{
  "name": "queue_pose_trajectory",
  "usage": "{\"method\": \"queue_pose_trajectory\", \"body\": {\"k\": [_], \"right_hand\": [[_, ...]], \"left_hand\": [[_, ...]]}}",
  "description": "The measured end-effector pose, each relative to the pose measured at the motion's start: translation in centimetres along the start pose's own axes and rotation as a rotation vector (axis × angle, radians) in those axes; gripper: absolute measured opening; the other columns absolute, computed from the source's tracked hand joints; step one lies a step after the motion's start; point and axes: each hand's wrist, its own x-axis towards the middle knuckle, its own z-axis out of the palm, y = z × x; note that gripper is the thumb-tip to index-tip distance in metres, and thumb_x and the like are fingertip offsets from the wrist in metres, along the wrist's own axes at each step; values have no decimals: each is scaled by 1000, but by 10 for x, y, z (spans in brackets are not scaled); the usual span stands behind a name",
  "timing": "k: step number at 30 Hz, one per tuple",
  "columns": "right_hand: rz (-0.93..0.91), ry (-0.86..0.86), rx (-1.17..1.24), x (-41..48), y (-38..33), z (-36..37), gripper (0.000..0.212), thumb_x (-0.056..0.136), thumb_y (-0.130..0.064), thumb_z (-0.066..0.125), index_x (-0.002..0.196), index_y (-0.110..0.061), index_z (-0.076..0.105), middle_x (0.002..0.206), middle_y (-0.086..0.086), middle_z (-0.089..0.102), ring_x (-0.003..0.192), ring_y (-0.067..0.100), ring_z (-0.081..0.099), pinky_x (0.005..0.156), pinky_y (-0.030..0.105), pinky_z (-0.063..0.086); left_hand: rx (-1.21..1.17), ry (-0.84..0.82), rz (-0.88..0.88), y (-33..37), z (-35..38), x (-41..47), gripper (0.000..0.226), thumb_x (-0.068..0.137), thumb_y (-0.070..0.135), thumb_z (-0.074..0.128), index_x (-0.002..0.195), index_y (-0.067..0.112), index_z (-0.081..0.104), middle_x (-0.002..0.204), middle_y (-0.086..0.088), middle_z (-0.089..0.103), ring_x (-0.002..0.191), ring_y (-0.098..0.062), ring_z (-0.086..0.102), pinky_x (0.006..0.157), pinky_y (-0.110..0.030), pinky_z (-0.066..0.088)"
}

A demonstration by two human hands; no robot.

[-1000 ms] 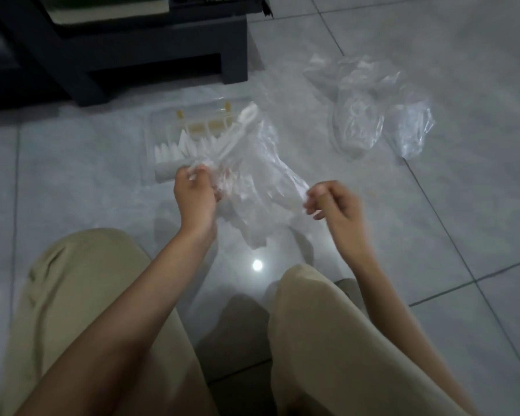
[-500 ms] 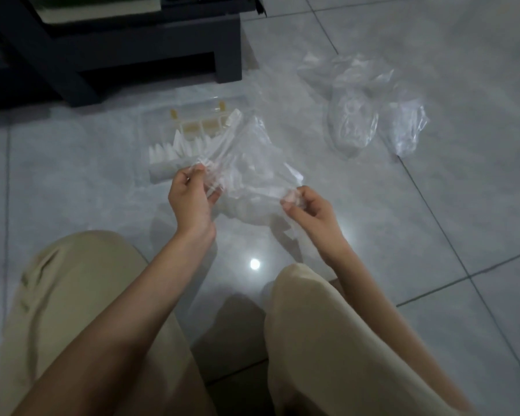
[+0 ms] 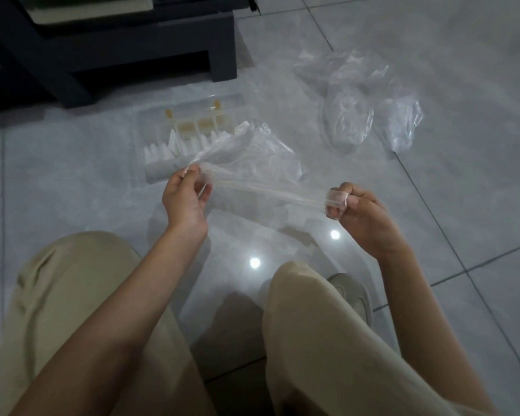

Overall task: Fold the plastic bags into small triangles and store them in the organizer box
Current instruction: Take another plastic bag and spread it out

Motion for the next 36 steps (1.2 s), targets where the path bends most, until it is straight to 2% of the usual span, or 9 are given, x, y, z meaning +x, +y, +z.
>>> {"method": "queue_pose_trajectory", "body": {"k": [5, 11, 16, 20, 23, 26, 28, 33, 36], "right_hand": [[-46, 5, 125, -2, -3, 4, 31, 69, -44, 72, 55, -21, 58, 65, -2, 45, 64, 16, 37, 62, 30, 30], [-25, -164, 357, 1, -10, 11, 27, 72, -43, 71, 67, -17, 64, 71, -3, 51, 68, 12, 40, 67, 27, 31], [59, -133, 113, 0, -12, 6, 30, 71, -46, 78, 71, -23, 58, 64, -8, 47, 58, 9, 35, 59, 22, 32], [55, -10, -228, -9, -11, -8, 18, 77, -19, 70, 76, -18, 52, 62, -3, 49, 55, 10, 49, 58, 20, 44], [98, 25, -438, -14, -8, -15, 16, 82, -5, 67, 86, -11, 54, 55, -2, 48, 54, 13, 52, 64, 24, 44], [171, 20, -634, -14, -6, -20, 13, 85, -10, 71, 95, -15, 64, 56, 2, 47, 59, 21, 50, 64, 31, 39], [222, 12, -774, -13, -5, -22, 10, 83, -16, 75, 90, -19, 69, 58, 1, 52, 60, 21, 49, 62, 30, 37], [175, 35, -637, -17, -11, -11, 8, 81, -10, 73, 79, -12, 66, 65, -6, 61, 63, 9, 56, 64, 21, 44], [68, 23, -485, -21, -16, -6, 13, 79, -11, 75, 75, -22, 69, 71, -8, 65, 68, 4, 60, 66, 14, 47]], "left_hand": [[23, -19, -8, -2, 2, -4, 19, 96, 9, 56, 79, 18, 54, 77, 4, 58, 66, -2, 56, 61, -14, 49], [89, -14, -47, -5, 4, -6, 20, 96, 12, 56, 78, 20, 55, 73, 6, 56, 62, 1, 53, 56, -12, 43], [57, 30, -135, -5, 2, -5, 21, 97, 11, 55, 78, 21, 54, 75, 5, 55, 66, -3, 51, 55, -13, 41], [18, 20, -156, -2, -1, -1, 22, 97, 10, 53, 77, 19, 53, 72, 3, 55, 64, -4, 50, 55, -13, 44], [3, -21, -154, -4, -1, -3, 23, 97, 8, 52, 77, 18, 53, 58, 7, 59, 58, -2, 53, 56, -15, 45], [54, -27, -121, -4, 0, -6, 23, 96, 8, 54, 75, 16, 54, 59, 6, 60, 59, -4, 55, 57, -16, 48], [136, -33, -47, -3, 0, -9, 23, 95, 8, 56, 73, 15, 53, 67, 2, 58, 60, -4, 55, 55, -16, 49], [292, -116, 191, 1, 1, -14, 22, 96, 10, 55, 74, 14, 50, 70, 0, 57, 57, -1, 58, 54, -17, 50], [319, -176, 304, 8, 0, -15, 19, 96, 8, 55, 78, 15, 52, 71, 1, 59, 60, -3, 60, 55, -18, 50]]}}
